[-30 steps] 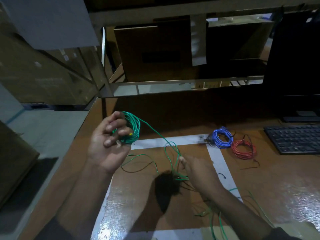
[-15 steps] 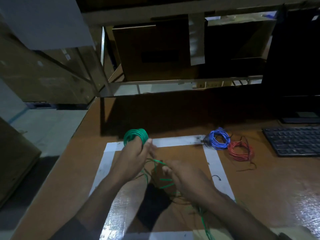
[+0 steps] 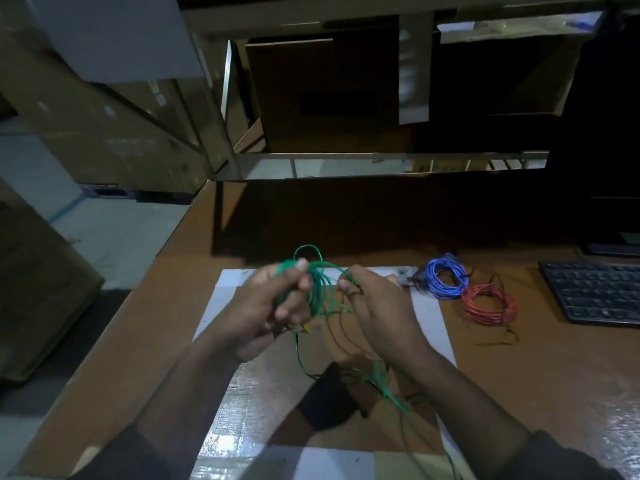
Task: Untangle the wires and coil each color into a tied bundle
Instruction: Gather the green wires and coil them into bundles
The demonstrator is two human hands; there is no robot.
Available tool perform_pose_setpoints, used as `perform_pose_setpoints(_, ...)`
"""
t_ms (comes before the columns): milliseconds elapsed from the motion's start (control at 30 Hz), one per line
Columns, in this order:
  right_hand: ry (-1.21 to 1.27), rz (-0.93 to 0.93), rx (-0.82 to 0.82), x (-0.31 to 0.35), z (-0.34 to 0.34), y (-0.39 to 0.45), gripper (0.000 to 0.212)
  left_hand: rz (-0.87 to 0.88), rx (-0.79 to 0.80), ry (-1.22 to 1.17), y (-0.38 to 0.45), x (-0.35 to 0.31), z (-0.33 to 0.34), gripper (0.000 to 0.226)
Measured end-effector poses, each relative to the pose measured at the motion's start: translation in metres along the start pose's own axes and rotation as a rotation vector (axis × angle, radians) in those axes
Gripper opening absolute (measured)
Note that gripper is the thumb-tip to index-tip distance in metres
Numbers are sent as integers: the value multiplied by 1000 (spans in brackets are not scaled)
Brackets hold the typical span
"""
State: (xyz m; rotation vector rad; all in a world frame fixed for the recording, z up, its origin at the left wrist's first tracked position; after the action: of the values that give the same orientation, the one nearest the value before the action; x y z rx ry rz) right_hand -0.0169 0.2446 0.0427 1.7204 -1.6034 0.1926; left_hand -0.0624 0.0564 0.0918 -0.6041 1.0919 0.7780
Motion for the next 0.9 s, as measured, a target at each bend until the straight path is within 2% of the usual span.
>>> perform_pose_setpoints(67,22,40,26,-5,3,-3,19,84,-37,-238,-1,-15,-6,36)
perform_pose_setpoints(167,144,88,58,-6,8,-16,13,180,-64,-465,-3,-30,-13,41)
perform_pose_setpoints(300,533,218,50,-1,14,-24,14,227,-85,-734,1,-32,-20,31)
perform_pose_setpoints(400,773,374,-40,-2,16,-21,18,216,-92,-845,7,-33,-28,26)
perform_pose_setpoints(500,855,478,-127,1,12,-17,21,201,-133,-822,7,-36,-30,25)
perform_pose_setpoints(600,784,515,-158,7,9,-13,26,232,-192,-798,11,-41,-31,21)
perform_pose_setpoints(700,561,411,-140,12,12,-13,25,269,-201,-725,15,-46,-36,19)
perform_pose_setpoints(800,230,291,13,14,18,-17,18,316,-140,-571,21,-46,-47,21)
perform_pose_setpoints(900,39,231,200,24,19,-16,17,374,-130,-401,30,-42,-58,24)
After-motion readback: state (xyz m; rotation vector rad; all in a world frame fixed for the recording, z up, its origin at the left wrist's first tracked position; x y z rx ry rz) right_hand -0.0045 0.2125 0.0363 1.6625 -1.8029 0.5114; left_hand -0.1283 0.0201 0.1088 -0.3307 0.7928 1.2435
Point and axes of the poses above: each hand's wrist, its own y-axis towards the middle knuckle, its own z-axis out of the palm, x = y × z, the point moved 1 cm from there along y, towards the middle knuckle, and after that the axes turned 2 degrees about -x, right-handed, at the moved point
